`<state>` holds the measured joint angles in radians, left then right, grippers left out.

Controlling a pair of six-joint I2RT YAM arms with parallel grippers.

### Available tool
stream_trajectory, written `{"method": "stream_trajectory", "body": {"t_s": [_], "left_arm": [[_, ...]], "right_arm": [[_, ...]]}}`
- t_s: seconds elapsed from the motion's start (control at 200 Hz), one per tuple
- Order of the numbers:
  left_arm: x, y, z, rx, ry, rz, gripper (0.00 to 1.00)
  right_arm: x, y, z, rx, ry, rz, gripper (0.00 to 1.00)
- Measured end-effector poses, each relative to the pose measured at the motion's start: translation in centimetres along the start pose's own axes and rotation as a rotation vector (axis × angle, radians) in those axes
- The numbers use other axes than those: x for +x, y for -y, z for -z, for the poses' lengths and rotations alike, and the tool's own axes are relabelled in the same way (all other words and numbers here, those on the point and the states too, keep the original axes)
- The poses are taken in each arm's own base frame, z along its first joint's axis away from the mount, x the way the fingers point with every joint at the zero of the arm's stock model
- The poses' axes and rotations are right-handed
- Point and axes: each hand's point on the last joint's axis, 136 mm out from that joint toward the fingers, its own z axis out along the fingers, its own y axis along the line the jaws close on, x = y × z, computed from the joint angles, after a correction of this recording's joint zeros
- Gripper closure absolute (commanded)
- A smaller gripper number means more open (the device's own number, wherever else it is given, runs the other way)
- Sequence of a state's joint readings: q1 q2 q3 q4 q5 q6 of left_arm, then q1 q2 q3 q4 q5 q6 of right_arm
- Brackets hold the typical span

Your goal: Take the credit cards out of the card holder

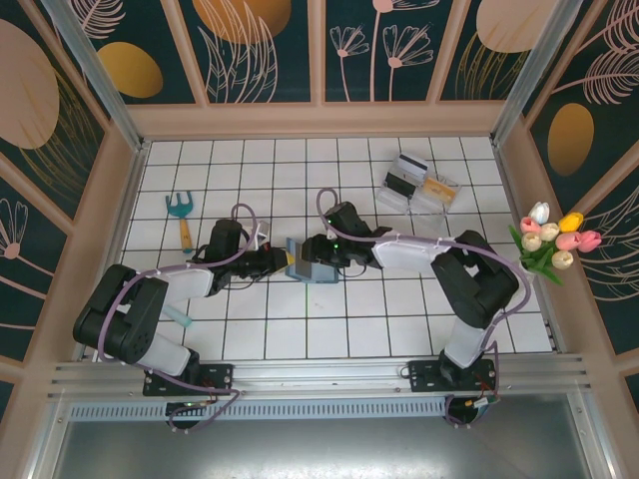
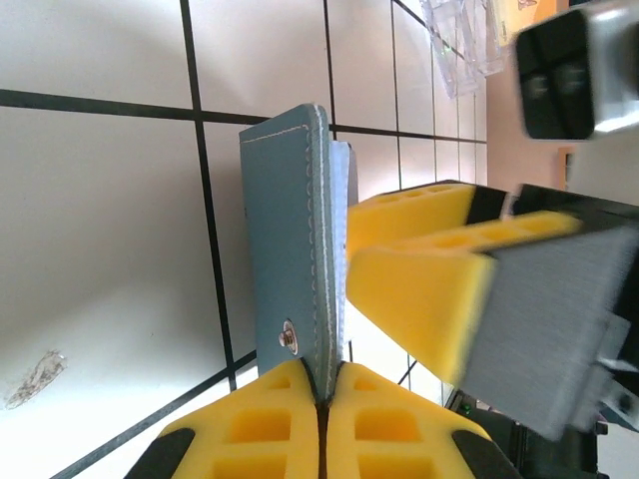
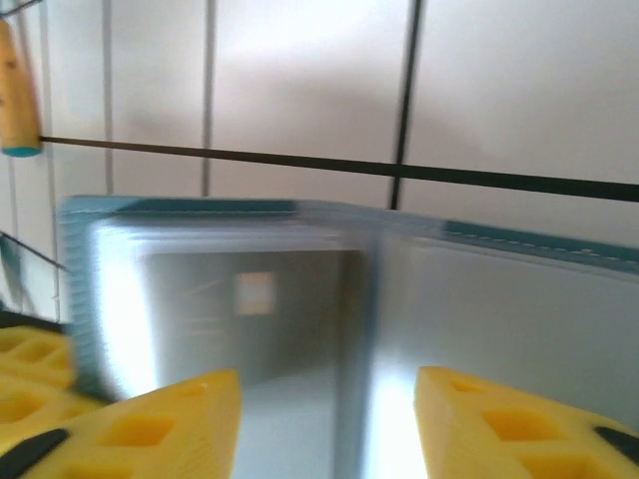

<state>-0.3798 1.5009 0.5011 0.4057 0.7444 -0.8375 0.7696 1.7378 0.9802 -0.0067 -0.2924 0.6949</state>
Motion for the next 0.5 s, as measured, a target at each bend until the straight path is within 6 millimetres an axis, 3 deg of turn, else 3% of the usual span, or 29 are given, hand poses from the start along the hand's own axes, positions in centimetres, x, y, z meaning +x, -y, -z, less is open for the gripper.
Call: {"method": "stream_trajectory", "body": {"t_s": [0.15, 0.24, 0.5], "left_arm": [[0.1, -0.1, 0.0, -0.004, -0.003, -0.001, 1.00], [0.1, -0.1, 0.0, -0.004, -0.004, -0.001, 1.00], [0.1, -0.1, 0.0, -0.006, -0.006, 0.002, 1.00]], "right_arm": [[0.5, -2.0, 0.6, -0.023, 0.023, 0.076, 0.37], [1.2, -2.4, 0.4, -0.020, 0.014, 0.107, 0.43], [3.4, -0.6, -0.1, 0.009, -0.023, 0.145, 0.44]]}}
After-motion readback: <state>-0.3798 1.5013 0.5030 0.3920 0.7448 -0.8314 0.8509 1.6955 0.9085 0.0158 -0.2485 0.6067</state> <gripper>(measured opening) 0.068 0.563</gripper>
